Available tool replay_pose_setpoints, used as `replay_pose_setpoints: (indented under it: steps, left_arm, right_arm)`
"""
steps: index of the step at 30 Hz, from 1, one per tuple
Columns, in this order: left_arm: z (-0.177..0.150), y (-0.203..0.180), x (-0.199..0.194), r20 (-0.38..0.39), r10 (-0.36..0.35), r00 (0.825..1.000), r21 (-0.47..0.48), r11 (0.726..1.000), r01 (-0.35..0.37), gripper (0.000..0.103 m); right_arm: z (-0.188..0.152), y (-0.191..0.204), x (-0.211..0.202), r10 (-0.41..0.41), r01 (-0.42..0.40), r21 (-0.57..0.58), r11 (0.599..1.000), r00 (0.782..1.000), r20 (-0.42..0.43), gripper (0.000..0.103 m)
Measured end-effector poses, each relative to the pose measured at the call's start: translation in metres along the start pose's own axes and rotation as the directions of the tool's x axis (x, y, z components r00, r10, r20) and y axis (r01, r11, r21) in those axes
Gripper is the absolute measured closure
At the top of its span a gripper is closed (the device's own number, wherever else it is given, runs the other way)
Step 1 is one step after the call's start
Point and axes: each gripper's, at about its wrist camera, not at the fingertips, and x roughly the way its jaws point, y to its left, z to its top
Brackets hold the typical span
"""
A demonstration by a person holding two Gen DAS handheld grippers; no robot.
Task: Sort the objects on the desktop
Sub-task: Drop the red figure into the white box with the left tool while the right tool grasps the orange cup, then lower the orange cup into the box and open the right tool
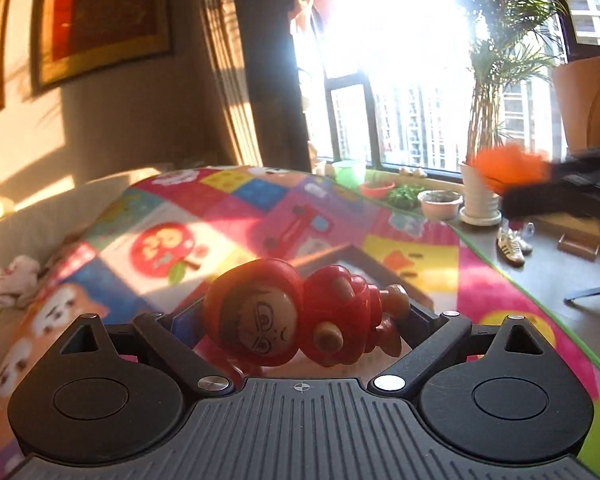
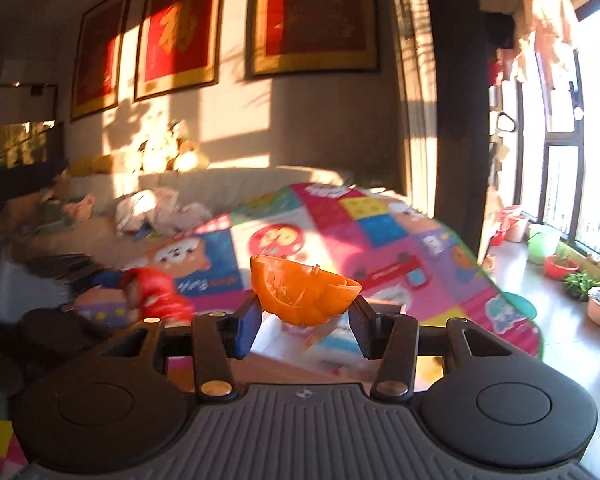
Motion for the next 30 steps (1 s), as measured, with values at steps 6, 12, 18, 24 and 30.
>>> replay_pose_setpoints:
  steps: [6,12,18,24,30]
  left_arm:
    - [0.021,0.016,0.081,-0.041,-0.031,0.999,-0.105,0.994,0.026,0.003]
    - [-0.024,0.044,0.058,-0.110,0.003,0.994,-0.187,0.982,-0.024,0.000]
    - [-0.083,0.046,0.018,-0.201,0.028,0.979,-0.204,0.977,-0.070,0.000]
    - [-0.125,0.052,-0.008,-0.268,0.041,0.963,-0.271,0.956,-0.116,0.000]
    - [-0.140,0.079,-0.027,-0.287,0.105,0.952,-0.323,0.925,-0.199,0.000]
  right_arm:
    - [-0.013,-0.026,0.016,-0.038,0.041,0.059,0.997,0.998,-0.054,0.055]
    - [-0.030,-0.044,0.033,-0.080,0.090,0.081,0.993,0.990,-0.119,0.055]
    - [-0.028,-0.039,0.090,-0.044,0.057,0.073,0.996,0.984,-0.170,0.055]
    - [-0.013,-0.026,0.173,0.012,0.017,0.121,0.993,0.971,-0.238,0.055]
    - [-0.004,-0.002,0.232,0.090,-0.039,0.169,0.985,0.946,-0.311,0.031]
